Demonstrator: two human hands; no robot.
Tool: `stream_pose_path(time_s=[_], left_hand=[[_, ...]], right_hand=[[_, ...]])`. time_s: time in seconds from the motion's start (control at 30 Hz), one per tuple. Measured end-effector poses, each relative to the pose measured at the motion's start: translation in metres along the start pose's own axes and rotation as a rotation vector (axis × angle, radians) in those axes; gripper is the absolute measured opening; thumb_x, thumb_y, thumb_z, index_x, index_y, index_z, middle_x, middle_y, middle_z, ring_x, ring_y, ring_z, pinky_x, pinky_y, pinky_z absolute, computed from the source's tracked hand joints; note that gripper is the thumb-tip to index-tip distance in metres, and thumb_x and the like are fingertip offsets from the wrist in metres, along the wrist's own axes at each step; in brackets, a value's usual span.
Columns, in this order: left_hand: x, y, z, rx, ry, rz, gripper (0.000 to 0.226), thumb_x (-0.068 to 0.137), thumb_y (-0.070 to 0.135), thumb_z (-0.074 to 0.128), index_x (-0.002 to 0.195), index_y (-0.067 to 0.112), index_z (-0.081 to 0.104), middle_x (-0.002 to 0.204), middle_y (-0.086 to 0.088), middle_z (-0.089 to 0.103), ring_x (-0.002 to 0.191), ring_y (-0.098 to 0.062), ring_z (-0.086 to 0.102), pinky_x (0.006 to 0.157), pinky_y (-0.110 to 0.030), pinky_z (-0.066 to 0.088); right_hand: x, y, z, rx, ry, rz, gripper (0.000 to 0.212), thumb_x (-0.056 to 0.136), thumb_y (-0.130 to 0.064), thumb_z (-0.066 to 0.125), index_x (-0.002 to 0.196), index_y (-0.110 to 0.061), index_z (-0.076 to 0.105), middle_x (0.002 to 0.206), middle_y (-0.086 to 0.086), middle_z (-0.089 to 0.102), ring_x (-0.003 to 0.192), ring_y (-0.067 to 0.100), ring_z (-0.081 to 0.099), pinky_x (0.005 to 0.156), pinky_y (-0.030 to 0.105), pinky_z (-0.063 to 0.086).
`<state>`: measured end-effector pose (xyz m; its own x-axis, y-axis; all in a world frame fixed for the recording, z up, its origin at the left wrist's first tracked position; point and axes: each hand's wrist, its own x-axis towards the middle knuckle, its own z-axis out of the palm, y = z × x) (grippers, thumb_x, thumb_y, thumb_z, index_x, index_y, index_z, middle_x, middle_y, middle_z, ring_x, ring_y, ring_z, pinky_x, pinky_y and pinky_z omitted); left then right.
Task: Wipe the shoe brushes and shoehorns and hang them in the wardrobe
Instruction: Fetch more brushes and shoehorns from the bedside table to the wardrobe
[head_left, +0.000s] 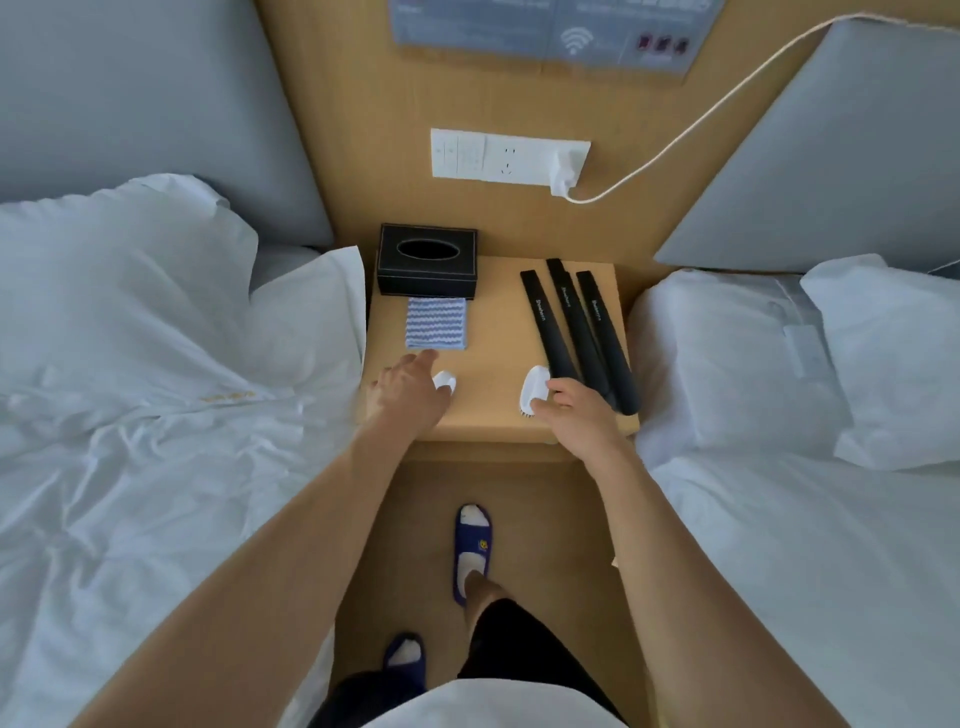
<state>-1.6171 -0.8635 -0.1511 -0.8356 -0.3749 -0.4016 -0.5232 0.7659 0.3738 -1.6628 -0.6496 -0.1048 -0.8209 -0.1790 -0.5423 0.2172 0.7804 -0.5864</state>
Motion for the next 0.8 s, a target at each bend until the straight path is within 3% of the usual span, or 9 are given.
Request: stream_pose_path(time_s=[0.17,0.3,0.47,0.63,0.8], left_hand=[[0.067,-0.001,0.022,-0.068,-0.133,-0.099,0.057,0.096,0.043,0.054,0.148,0.028,0.037,0.144,-0.003,0.052,0.127,-0.028,0.052,0.098,-0.036,0.044],[0.100,-0.010,0.047,-0.188,-0.240,-0.209,0.061,0.093,0.034,0.061,0.148,0.025,0.038,0.148,-0.005,0.048,0.132,-0.028,0.048,0.105,-0.037,0.044],[0.124,-0.024,0.081,-0.205,-0.284,-0.287,0.062,0.089,0.030,0.068,0.144,0.019,0.043,0.139,-0.010,0.055,0.124,-0.032,0.052,0.090,-0.032,0.043],[0.143,-0.024,0.099,-0.166,-0.270,-0.325,0.047,0.089,0.020,0.067,0.134,0.018,0.051,0.131,-0.009,0.060,0.118,-0.030,0.055,0.098,-0.035,0.045],[0.159,-0.019,0.103,-0.146,-0.278,-0.374,0.031,0.093,0.030,0.056,0.118,0.016,0.066,0.118,-0.013,0.063,0.101,-0.031,0.059,0.085,-0.031,0.047]], right_hand=[[0.083,0.004,0.003,0.146,-0.066,0.176,0.048,0.096,-0.034,0.059,0.141,-0.020,0.052,0.145,0.003,0.050,0.126,0.023,0.051,0.089,0.031,0.041],[0.140,0.018,0.018,0.266,-0.058,0.369,0.047,0.096,-0.029,0.062,0.139,-0.011,0.053,0.139,0.009,0.054,0.123,0.028,0.054,0.101,0.040,0.047],[0.190,0.038,0.040,0.369,-0.045,0.542,0.054,0.093,-0.026,0.066,0.140,-0.007,0.048,0.137,0.013,0.054,0.124,0.031,0.053,0.103,0.042,0.047],[0.219,0.046,0.049,0.477,-0.049,0.663,0.058,0.091,-0.024,0.068,0.142,-0.006,0.046,0.139,0.014,0.053,0.126,0.031,0.053,0.106,0.044,0.046],[0.232,0.045,0.041,0.637,-0.081,0.789,0.044,0.093,-0.015,0.066,0.134,-0.001,0.054,0.128,0.015,0.064,0.120,0.026,0.060,0.098,0.038,0.052]])
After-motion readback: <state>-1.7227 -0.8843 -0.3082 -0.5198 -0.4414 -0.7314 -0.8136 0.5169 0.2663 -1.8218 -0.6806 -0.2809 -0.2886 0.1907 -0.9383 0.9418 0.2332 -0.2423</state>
